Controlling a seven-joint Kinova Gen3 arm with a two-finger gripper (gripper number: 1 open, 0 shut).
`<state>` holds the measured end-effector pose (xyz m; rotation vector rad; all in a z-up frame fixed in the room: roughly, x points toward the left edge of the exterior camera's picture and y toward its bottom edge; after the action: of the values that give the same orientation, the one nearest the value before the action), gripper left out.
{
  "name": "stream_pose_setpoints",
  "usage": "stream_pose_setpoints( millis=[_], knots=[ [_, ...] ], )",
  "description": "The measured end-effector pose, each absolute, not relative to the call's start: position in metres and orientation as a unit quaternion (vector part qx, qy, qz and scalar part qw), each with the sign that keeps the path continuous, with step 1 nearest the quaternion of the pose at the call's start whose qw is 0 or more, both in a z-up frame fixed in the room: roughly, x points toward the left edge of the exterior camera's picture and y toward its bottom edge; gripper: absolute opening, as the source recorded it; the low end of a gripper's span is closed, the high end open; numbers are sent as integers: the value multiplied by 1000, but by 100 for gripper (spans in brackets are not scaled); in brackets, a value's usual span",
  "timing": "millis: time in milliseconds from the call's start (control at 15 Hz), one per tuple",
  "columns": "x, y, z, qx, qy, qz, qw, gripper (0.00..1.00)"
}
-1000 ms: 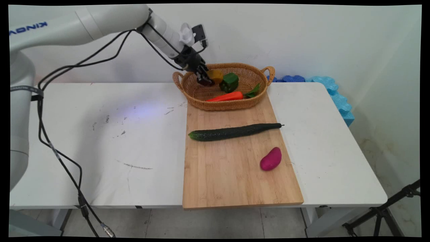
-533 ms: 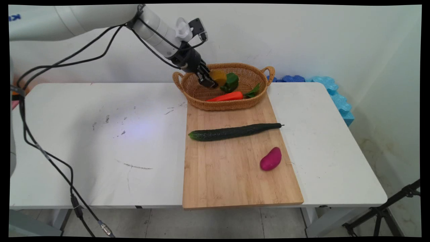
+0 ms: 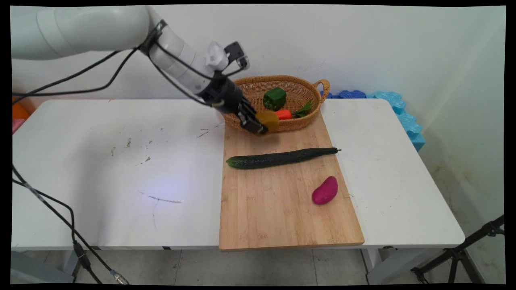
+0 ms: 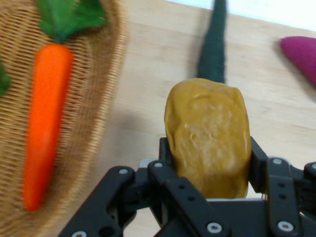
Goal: Place the picked object on the cutting board
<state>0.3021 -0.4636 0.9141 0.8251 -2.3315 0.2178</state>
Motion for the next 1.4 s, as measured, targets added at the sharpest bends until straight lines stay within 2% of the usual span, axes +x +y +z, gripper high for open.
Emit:
stream_pose_setpoints(
  millis=[667,1200,1267,1400],
  knots=[
    [262,-406,851,320,-879,26,352,0],
    [239,-400,805,309,-881,18,358,0],
    [238,-400,802,308,-881,18,358,100],
    [235,-401,795,303,-883,19,358,100]
  ],
)
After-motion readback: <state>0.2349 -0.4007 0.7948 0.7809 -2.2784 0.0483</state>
